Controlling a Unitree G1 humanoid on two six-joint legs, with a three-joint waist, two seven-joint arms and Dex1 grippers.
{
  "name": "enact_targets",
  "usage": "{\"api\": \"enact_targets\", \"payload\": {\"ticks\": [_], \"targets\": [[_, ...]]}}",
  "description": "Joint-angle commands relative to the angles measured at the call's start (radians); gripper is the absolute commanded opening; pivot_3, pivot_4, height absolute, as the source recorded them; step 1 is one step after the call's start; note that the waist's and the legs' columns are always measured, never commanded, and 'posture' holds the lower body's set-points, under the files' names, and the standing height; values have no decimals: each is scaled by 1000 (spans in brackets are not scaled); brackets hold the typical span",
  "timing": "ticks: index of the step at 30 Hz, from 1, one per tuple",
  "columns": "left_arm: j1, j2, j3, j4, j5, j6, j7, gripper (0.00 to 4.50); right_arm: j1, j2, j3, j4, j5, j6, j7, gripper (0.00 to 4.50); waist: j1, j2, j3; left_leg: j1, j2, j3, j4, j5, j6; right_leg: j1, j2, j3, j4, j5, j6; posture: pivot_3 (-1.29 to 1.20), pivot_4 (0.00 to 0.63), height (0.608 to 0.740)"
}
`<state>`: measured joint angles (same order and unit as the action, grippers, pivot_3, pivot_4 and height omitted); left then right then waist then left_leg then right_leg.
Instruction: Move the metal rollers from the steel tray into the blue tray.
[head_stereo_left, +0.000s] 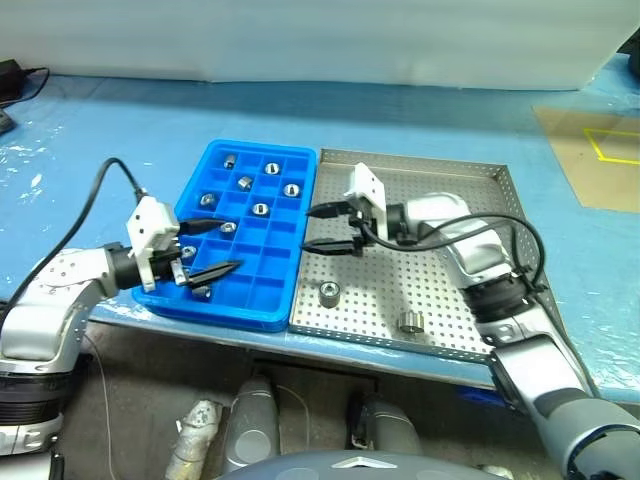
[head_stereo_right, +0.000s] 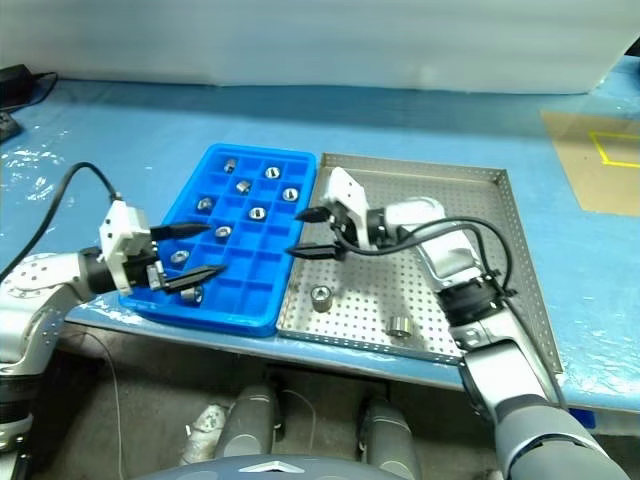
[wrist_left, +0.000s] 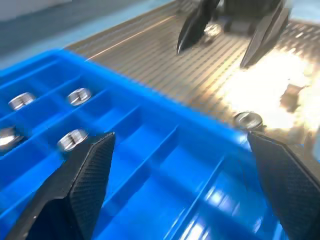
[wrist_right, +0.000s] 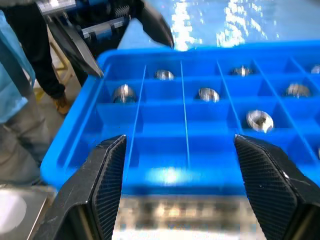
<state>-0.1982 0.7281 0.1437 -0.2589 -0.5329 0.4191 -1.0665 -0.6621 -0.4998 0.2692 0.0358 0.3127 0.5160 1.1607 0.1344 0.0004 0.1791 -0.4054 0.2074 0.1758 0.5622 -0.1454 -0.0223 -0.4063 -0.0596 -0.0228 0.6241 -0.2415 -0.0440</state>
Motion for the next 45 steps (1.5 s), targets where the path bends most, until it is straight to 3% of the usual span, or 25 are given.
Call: {"api": "enact_targets", "payload": {"ticks": [1, 7, 19, 29, 32, 36, 45], "targets": [[-21, -12, -48, -50, -34, 31, -11, 4476, 77, -82, -9, -124, 19, 31, 40, 3506, -5, 0, 0, 0, 0, 0, 0, 0, 0, 0, 1, 0, 0, 0, 0, 78, 150, 740], [-48, -30, -105, 12, -8, -4, -42, 4476, 104, -74, 8, -148, 15, 50, 10, 3506, -42, 0, 0, 3, 2, 0, -1, 0, -1, -1, 3, 1, 3, 0, -1, 30, 150, 740], [-20, 2, -121, 53, 20, -46, -115, 4476, 69, 41, 118, 111, -94, -64, 21, 3506, -37, 0, 0, 1, 0, 0, 2, 0, 0, 0, 1, 0, 2, 0, -1, 32, 150, 740], [-3, -1, -116, 70, 37, -76, -110, 4476, 99, 62, 153, 137, -152, -111, 42, 3506, -38, 0, 0, 2, 1, 0, 2, 0, 0, 0, 2, 0, 3, 0, -1, 41, 150, 740], [0, -4, -120, 77, 41, -86, -109, 4500, 99, 67, 145, 145, -151, -109, 42, 2925, -38, 0, 0, 2, 0, 0, 2, 0, 1, 1, 2, 0, 3, 0, -1, 39, 150, 740], [-3, -4, -121, 88, 45, -91, -113, 4500, 100, 67, 143, 147, -158, -116, 40, 1648, -38, 0, 0, 2, 1, 0, 2, 0, 1, 1, 2, 0, 3, 0, -1, 36, 150, 740], [-23, 1, -108, 103, 44, -98, -117, 4500, 76, 65, 96, 132, -141, -104, 18, 1640, -38, 0, 0, 2, 1, 0, 2, 0, 1, 1, 2, 0, 4, 0, -1, 38, 150, 740]]}}
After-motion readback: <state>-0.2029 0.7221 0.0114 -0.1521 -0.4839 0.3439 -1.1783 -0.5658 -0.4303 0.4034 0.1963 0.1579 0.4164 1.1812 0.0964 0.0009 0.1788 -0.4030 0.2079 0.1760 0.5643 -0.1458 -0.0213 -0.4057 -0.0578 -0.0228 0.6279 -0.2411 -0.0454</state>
